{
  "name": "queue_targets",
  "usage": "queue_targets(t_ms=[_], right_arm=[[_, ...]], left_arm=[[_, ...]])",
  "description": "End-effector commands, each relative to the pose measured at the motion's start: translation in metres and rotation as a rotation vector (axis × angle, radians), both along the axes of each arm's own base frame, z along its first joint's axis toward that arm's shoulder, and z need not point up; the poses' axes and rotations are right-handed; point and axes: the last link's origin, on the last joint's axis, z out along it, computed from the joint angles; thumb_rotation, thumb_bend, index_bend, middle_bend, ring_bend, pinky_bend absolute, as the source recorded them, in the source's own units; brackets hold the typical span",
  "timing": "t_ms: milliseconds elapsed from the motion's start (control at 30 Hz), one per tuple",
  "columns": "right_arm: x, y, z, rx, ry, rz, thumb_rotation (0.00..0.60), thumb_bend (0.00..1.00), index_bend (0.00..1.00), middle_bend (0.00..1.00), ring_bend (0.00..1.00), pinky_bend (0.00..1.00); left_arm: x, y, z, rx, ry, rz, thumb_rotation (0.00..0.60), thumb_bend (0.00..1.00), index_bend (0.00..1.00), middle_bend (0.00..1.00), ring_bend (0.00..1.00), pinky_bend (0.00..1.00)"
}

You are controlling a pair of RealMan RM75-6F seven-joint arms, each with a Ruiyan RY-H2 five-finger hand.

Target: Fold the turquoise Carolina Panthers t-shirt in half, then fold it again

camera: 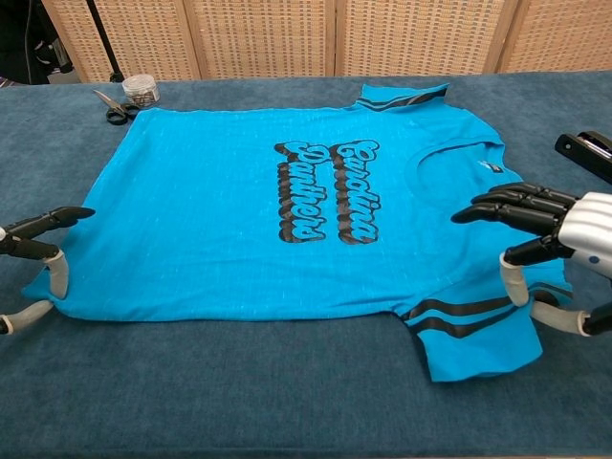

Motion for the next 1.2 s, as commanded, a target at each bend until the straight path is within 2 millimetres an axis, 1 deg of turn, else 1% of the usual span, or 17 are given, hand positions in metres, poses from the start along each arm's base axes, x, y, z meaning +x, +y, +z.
queue_targets(t_ms=[33, 233, 433, 533, 600, 933, 1200], right_arm=[[0.003, 0.006, 0.001, 0.023, -0.018, 0.007, 0.600, 0.56, 0.63, 0.11, 0.00, 0.00], [0.011, 0.021, 0.009, 0.056, -0.034, 0.058, 0.600, 0.56, 0.63, 0.11, 0.00, 0.00], [0.018, 0.035, 0.018, 0.109, -0.047, 0.084, 0.600, 0.56, 0.63, 0.11, 0.00, 0.00], [0.019, 0.042, 0.021, 0.147, -0.055, 0.081, 0.600, 0.56, 0.63, 0.11, 0.00, 0.00], [0.018, 0.050, 0.021, 0.176, -0.046, 0.097, 0.600, 0.56, 0.63, 0.11, 0.00, 0.00], [0.023, 0.075, 0.025, 0.245, -0.047, 0.151, 0.600, 0.56, 0.64, 0.11, 0.00, 0.00], [0.022, 0.085, 0.027, 0.260, -0.021, 0.182, 0.600, 0.57, 0.64, 0.12, 0.00, 0.00]], left_arm=[[0.001, -0.003, 0.003, -0.015, 0.000, -0.011, 0.600, 0.50, 0.69, 0.00, 0.00, 0.00], [0.003, -0.013, 0.015, -0.035, -0.006, -0.039, 0.600, 0.49, 0.69, 0.00, 0.00, 0.00], [0.002, -0.027, 0.028, -0.058, 0.006, -0.088, 0.600, 0.49, 0.69, 0.00, 0.00, 0.00], [0.001, -0.036, 0.032, -0.078, 0.016, -0.113, 0.600, 0.49, 0.69, 0.00, 0.00, 0.00], [0.000, -0.050, 0.034, -0.115, 0.006, -0.131, 0.600, 0.49, 0.69, 0.00, 0.00, 0.00], [0.000, -0.072, 0.039, -0.166, 0.000, -0.175, 0.600, 0.49, 0.69, 0.00, 0.00, 0.00], [-0.003, -0.079, 0.036, -0.199, 0.000, -0.183, 0.600, 0.52, 0.69, 0.00, 0.00, 0.00]])
